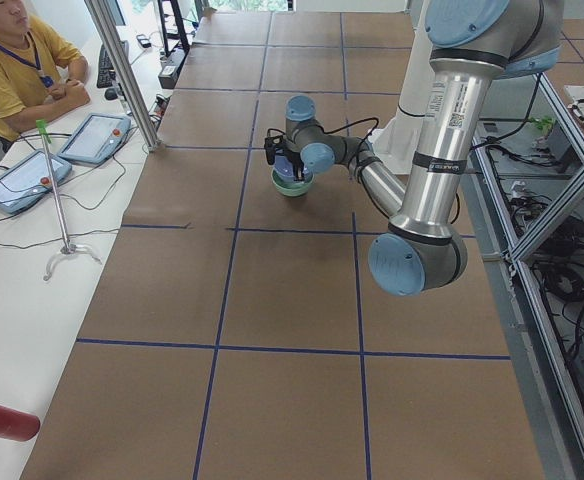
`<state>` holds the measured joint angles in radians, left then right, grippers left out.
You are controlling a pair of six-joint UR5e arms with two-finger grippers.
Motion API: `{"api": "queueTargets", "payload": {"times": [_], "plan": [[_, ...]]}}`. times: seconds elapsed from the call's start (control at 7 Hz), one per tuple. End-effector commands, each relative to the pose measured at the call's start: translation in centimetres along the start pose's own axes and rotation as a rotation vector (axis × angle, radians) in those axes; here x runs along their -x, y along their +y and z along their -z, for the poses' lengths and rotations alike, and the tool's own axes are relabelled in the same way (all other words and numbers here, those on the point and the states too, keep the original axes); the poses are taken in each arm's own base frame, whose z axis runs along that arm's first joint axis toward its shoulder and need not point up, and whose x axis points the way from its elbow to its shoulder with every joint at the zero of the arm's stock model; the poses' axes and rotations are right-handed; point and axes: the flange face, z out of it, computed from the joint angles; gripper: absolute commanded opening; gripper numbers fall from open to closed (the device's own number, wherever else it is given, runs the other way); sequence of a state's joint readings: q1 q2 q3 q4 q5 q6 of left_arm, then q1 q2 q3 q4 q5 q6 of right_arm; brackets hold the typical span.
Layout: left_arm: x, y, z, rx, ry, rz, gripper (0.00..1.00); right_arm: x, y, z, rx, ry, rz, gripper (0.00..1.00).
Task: Stack blue bowl on green bowl
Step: 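Lower the blue bowl into the green bowl and open the left gripper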
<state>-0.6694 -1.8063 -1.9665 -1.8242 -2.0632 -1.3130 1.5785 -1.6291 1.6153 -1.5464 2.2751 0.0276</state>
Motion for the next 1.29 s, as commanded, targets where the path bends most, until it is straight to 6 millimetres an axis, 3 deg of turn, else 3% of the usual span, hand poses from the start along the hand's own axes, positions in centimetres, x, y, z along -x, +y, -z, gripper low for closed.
{"api": "queueTargets", "payload": {"times": [0.0, 0.14, 0.29, 0.43, 0.57, 0.86, 1.0, 1.14], "plan": [[0.2, -0.2, -0.6, 0.004, -0.011, -0.002, 0.0, 0.0, 0.0, 0.0, 0.0, 0.0, 0.0, 1.0], [0.2, -0.2, -0.7, 0.005, -0.012, -0.002, 0.0, 0.0, 0.0, 0.0, 0.0, 0.0, 0.0, 1.0], [0.3, -0.3, -0.9, 0.006, -0.015, 0.004, 0.13, 0.0, 0.0, 0.0, 0.0, 0.0, 0.0, 1.0], [0.5, -0.4, -1.2, 0.007, -0.019, 0.011, 0.78, 0.0, 0.0, 0.0, 0.0, -0.001, 0.0, 1.0], [-0.2, -0.5, -0.9, 0.003, -0.009, 0.008, 0.99, 0.0, 0.0, 0.0, 0.0, 0.0, 0.0, 1.0], [-0.4, -0.7, 0.7, -0.006, 0.015, -0.002, 1.0, 0.0, 0.0, 0.0, 0.0, 0.0, 0.0, 1.0], [0.9, -2.6, 2.9, -0.048, 0.022, -0.048, 1.0, 0.0, 0.0, 0.0, 0.0, 0.0, 0.0, 1.0], [4.6, -4.4, 4.8, -0.056, 0.002, -0.135, 1.0, 0.0, 0.0, 0.0, 0.0, -0.001, 0.0, 1.0]]}}
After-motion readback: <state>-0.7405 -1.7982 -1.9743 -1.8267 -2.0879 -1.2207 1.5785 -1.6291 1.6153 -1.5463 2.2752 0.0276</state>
